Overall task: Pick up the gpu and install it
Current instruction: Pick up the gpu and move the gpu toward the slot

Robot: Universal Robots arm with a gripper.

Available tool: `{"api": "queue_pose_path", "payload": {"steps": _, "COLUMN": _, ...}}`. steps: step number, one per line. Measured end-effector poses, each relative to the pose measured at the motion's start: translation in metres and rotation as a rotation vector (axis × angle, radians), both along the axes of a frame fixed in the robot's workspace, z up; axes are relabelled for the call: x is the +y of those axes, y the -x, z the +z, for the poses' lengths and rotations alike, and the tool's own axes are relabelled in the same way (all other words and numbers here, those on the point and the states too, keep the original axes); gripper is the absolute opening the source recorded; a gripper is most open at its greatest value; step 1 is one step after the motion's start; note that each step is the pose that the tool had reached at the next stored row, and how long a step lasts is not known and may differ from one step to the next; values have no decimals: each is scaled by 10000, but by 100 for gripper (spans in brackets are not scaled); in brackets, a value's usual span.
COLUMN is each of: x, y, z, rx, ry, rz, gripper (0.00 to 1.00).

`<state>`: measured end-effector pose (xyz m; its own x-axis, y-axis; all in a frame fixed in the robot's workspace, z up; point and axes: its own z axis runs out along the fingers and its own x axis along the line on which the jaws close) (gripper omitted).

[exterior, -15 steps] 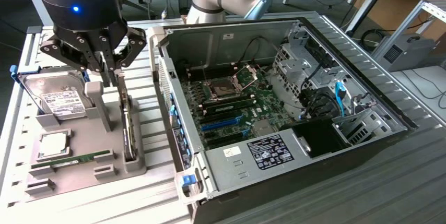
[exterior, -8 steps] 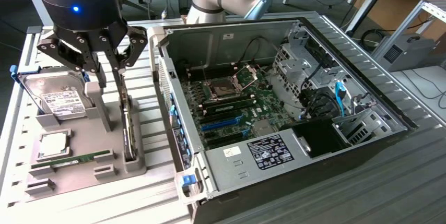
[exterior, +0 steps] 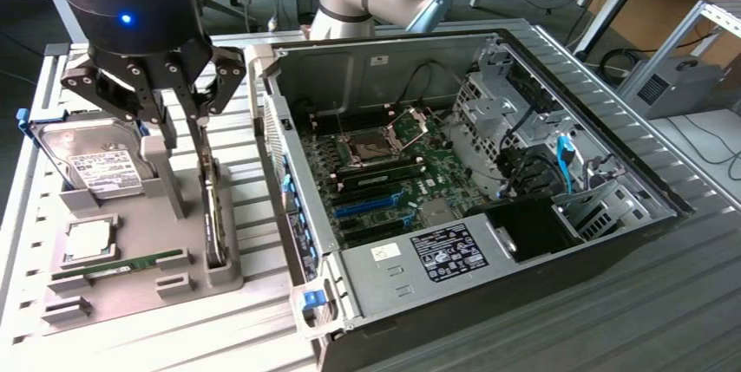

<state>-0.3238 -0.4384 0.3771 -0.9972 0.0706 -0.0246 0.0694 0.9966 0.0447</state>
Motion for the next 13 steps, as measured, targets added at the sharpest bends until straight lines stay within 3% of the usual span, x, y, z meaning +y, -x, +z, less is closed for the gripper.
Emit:
{"api": "queue_pose_path", "payload": {"steps": 7, "x": -2, "y": 1, "z": -111, "rx": 2, "ry": 1, "rz": 1, "gripper": 30}}
{"api": "queue_pose_path", "payload": {"steps": 13, "x": -1, "y": 1, "z": -123, "rx": 2, "ry": 1, "rz": 0, "gripper": 30}}
